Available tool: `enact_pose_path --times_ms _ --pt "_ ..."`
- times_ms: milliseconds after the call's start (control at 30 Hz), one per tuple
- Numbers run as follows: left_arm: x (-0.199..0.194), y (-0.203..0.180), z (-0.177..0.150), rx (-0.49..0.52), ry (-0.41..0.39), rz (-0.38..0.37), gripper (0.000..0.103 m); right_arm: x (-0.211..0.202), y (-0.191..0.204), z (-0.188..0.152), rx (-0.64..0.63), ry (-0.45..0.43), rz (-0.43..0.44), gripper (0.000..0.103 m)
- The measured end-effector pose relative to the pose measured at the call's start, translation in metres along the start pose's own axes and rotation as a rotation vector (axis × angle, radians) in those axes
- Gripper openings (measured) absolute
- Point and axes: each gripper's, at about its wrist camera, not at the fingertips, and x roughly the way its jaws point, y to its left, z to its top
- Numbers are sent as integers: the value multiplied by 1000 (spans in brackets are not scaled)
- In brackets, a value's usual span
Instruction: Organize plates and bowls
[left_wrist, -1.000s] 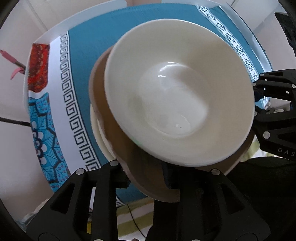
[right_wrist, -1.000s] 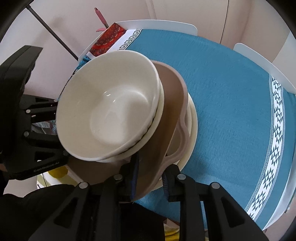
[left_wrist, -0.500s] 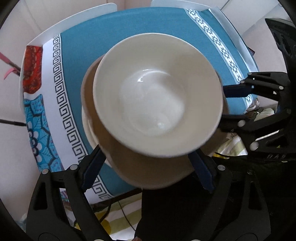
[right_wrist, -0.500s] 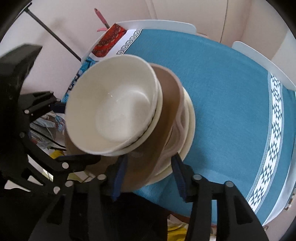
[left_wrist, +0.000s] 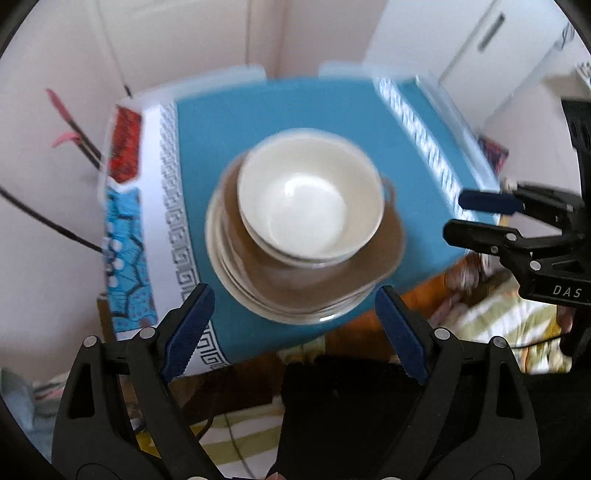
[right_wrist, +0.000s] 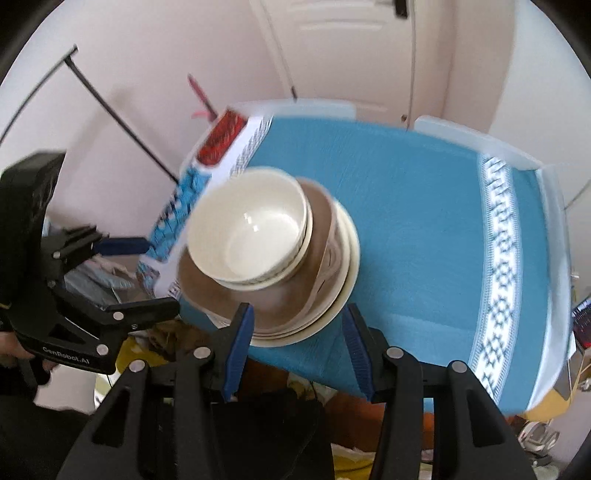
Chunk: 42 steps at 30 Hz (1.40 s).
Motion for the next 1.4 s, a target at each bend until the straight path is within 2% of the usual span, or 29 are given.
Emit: enact_pose_path --times_ms 100,200,233,267,300,367,467,500,567,633,967,1400 --pt "-41 -9 -1 -33 -156 36 88 -37 4 -3 28 -112 -24 45" --pt "-90 -21 -3 -49 -341 71 88 -84 13 -8 40 -257 -85 48" --pt "-103 -26 -3 -52 -395 83 88 -96 16 -8 42 -298 -107 52" --pt "-121 -32 -4 -55 -464 99 89 -113 19 -10 45 -352 -138 65" --pt "-137 -37 -5 -57 -529 113 94 -126 21 -11 50 -395 -164 79" --pt "-169 -47 -10 -71 -668 159 103 -154 26 -16 70 -501 -217 89" --pt "-195 -60 -15 -74 -796 214 103 -187 33 -22 96 -626 -283 103" --pt "-201 -65 -18 -70 -826 239 103 -195 34 -24 102 -664 -299 103" --pt "-206 -69 -21 -65 -839 252 103 -209 38 -29 111 -742 -343 103" --pt "-207 -73 -26 -67 -850 254 103 -214 40 -32 112 -771 -388 103" --pt "-216 -88 -47 -71 -888 305 103 -219 41 -44 109 -809 -389 103" --pt "-224 -96 -53 -74 -905 322 103 -225 51 -48 94 -826 -410 103"
